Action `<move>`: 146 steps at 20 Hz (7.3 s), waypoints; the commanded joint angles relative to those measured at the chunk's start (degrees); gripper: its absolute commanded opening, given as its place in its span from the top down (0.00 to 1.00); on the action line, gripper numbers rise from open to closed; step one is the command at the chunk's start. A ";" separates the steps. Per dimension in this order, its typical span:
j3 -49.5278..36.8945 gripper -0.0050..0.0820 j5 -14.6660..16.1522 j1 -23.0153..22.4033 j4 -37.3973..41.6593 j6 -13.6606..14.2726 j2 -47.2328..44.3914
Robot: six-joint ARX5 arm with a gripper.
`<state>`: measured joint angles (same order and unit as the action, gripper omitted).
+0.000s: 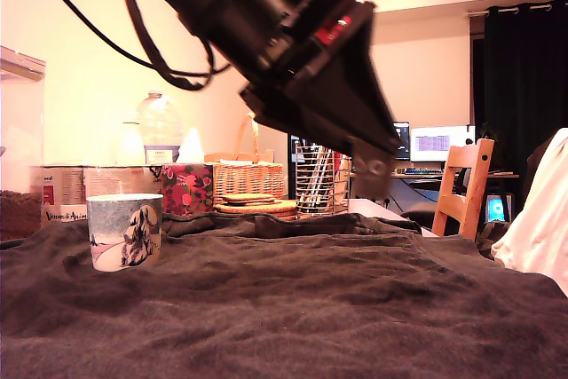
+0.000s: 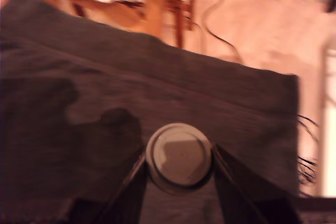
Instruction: Pick up the coffee capsules on the table and drop them inside the coffee cup
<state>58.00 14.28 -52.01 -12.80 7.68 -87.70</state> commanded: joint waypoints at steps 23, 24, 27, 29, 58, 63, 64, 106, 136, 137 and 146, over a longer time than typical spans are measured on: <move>-13.75 0.66 2.38 28.48 11.98 -2.75 11.63; -13.75 0.66 2.54 30.10 12.24 -2.75 11.63; -13.75 0.66 4.46 34.67 12.70 -2.84 11.63; -13.75 0.66 4.83 37.27 12.76 -2.93 11.63; -9.11 0.66 5.18 44.52 14.53 -4.90 4.76; -3.67 0.66 5.14 43.76 10.99 -4.79 0.17; -2.49 0.66 5.14 43.60 10.14 -4.74 -1.09; 5.14 0.97 7.78 42.97 1.86 -4.44 -5.70; -31.23 0.97 1.27 49.88 16.37 -9.29 27.15; -33.11 0.97 1.29 50.38 17.38 -9.29 28.61; -44.92 0.97 0.15 51.52 17.57 -12.44 45.59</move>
<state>14.85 14.46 -0.64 4.69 -4.23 -43.29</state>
